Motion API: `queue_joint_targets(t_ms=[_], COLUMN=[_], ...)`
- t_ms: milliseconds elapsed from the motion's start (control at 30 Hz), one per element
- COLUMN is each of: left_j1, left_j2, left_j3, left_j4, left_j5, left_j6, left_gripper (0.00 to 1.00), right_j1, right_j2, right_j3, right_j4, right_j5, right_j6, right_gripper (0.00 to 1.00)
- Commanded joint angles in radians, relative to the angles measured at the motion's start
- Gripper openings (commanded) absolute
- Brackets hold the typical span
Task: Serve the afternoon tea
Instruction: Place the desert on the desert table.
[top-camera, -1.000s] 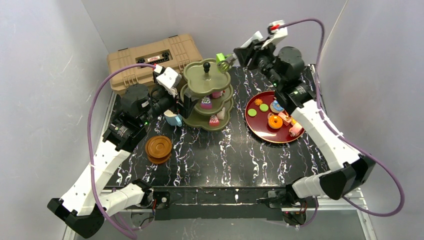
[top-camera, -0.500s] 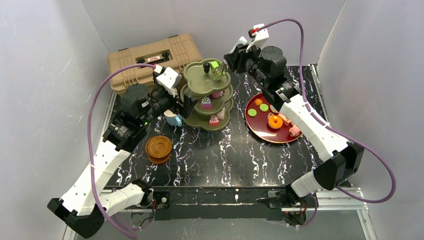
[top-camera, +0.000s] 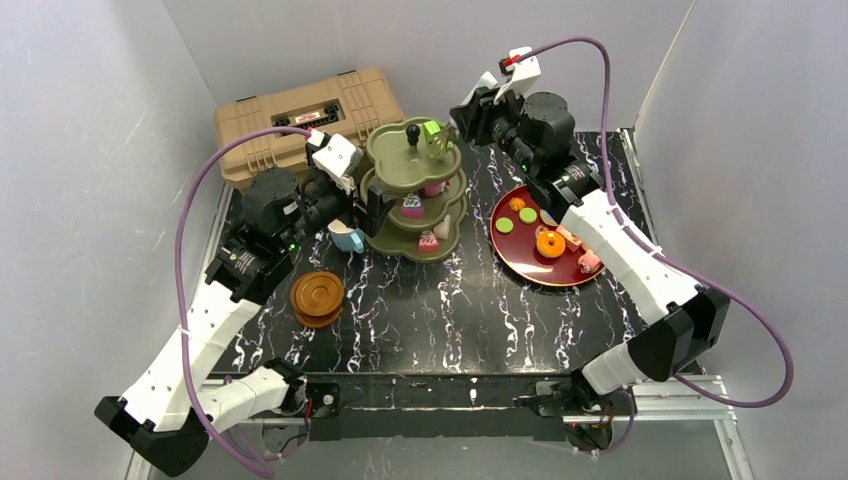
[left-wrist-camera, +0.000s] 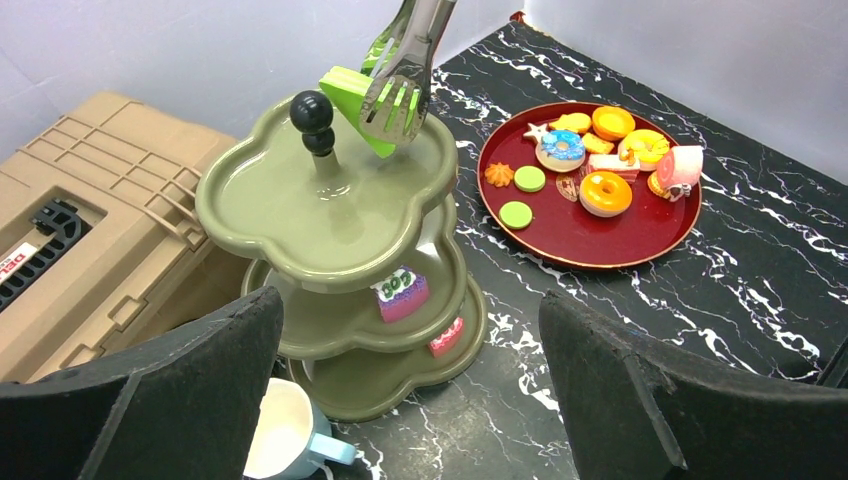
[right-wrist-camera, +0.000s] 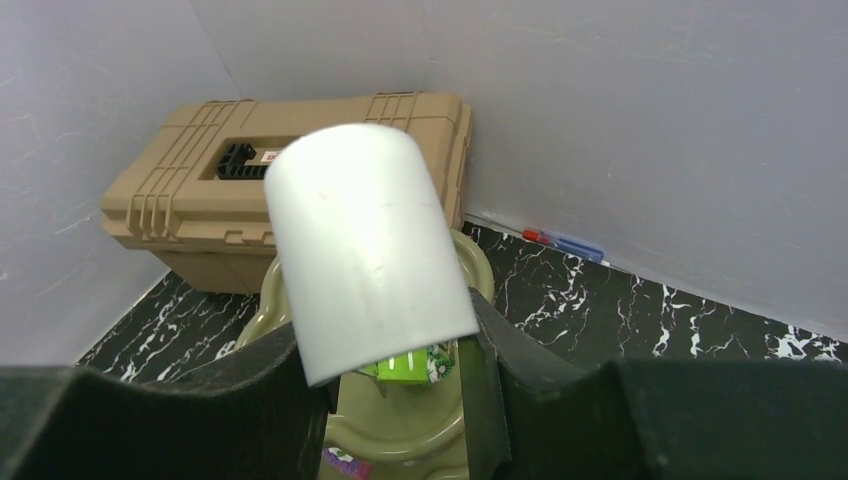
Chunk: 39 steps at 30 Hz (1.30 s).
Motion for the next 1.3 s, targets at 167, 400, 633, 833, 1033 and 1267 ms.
queue_joint_targets(t_ms=[167, 400, 633, 833, 1033, 1267], left_j1=[0.005, 0.005, 0.005, 0.005, 0.004, 0.005], left_j2=[-0.016, -0.019, -0.019, -0.018, -0.019, -0.018], left_j3=[0.026, 0.024, 0.019, 0.017, 0.013, 0.012], left_j4=[0.008, 0.01, 0.014, 0.015, 0.017, 0.017], left_j5=[0.015, 0.018, 0.022, 0.02, 0.022, 0.025], left_j6=[-0.006, -0.006, -0.008, -0.007, -0.009, -0.012], left_gripper=[0.98, 0.98, 0.98, 0.98, 0.98, 0.98], right_j1=[0.005, 0.005, 0.005, 0.005, 0.0, -0.024], right_j2=[-0.066, -0.074, -0.076, -0.078, -0.098, -0.133], right_j3=[0.02, 0.011, 0.005, 0.0, 0.035, 0.07], right_j4=[0.085, 0.082, 0.086, 0.091, 0.079, 0.044], right_j5=[0.013, 0.019, 0.015, 0.022, 0.055, 0.067], right_j6=[-0.001, 0.001, 0.002, 0.003, -0.027, -0.046], right_gripper=[0.5, 0.53, 0.55, 0.53, 0.5, 0.51])
